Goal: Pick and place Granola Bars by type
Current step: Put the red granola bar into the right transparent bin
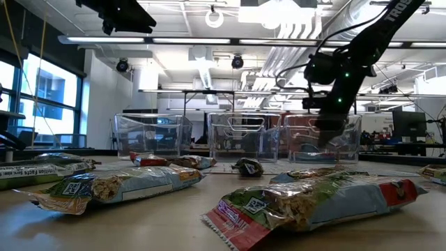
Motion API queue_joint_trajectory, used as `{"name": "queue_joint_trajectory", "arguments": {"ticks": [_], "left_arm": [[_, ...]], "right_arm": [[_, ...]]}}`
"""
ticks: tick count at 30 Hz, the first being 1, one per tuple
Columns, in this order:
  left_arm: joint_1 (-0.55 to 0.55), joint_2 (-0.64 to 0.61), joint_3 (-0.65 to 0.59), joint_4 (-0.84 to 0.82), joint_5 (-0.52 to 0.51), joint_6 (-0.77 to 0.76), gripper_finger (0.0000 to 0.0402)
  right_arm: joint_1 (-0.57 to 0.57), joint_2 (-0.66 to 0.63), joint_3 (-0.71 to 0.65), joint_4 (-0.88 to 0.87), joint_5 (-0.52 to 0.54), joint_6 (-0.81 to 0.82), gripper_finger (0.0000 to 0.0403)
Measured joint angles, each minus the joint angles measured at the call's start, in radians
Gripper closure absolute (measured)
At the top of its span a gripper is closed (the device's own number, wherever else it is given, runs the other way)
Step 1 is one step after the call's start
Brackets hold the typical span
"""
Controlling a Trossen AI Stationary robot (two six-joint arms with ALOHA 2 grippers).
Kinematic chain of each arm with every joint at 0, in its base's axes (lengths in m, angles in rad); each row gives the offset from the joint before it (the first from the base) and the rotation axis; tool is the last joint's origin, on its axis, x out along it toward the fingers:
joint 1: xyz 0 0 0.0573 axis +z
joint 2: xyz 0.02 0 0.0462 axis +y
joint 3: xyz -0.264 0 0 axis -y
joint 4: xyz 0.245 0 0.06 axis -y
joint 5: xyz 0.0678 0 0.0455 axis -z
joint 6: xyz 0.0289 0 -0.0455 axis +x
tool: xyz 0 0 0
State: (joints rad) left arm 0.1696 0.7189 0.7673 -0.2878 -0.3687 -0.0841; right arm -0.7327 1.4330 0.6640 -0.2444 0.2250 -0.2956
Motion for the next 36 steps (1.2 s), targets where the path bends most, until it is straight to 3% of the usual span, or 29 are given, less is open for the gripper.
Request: {"name": "queue_joint_trajectory", "arguments": {"ticks": [5, 13, 17, 23, 26, 30, 33, 36], "left_arm": [[0.0, 0.0, 0.0, 0.0, 0.0, 0.0, 0.0237], [0.0, 0.0, 0.0, 0.0, 0.0, 0.0, 0.0237], [0.0, 0.0, 0.0, 0.0, -0.001, 0.0, 0.0237], [0.0, 0.0, 0.0, -0.001, -0.005, 0.0, 0.0237], [0.0, 0.003, 0.0, -0.015, 0.006, 0.0, 0.0237], [0.0, 0.02, 0.0, -0.094, 0.066, -0.001, 0.0237], [0.0, 0.053, 0.0, -0.199, 0.212, 0.022, 0.0237], [-0.008, 0.12, 0.0, -0.27, 0.376, 0.138, 0.0237]], "right_arm": [[0.0, 0.0, 0.001, 0.048, 0.077, -0.023, 0.0276], [0.016, 0.0, 0.048, 0.03, 0.019, -0.02, 0.0263], [0.093, 0.0, 0.138, -0.057, 0.024, -0.023, 0.0264], [0.283, 0.0, 0.36, -0.237, 0.185, -0.021, 0.0265], [0.374, 0.0, 0.447, -0.269, 0.102, 0.019, 0.0265], [0.476, 0.0, 0.477, -0.229, -0.117, 0.007, 0.0265], [0.539, 0.0, 0.462, -0.198, -0.215, -0.034, 0.0265], [0.586, 0.0, 0.447, -0.194, -0.218, -0.079, 0.0265]]}}
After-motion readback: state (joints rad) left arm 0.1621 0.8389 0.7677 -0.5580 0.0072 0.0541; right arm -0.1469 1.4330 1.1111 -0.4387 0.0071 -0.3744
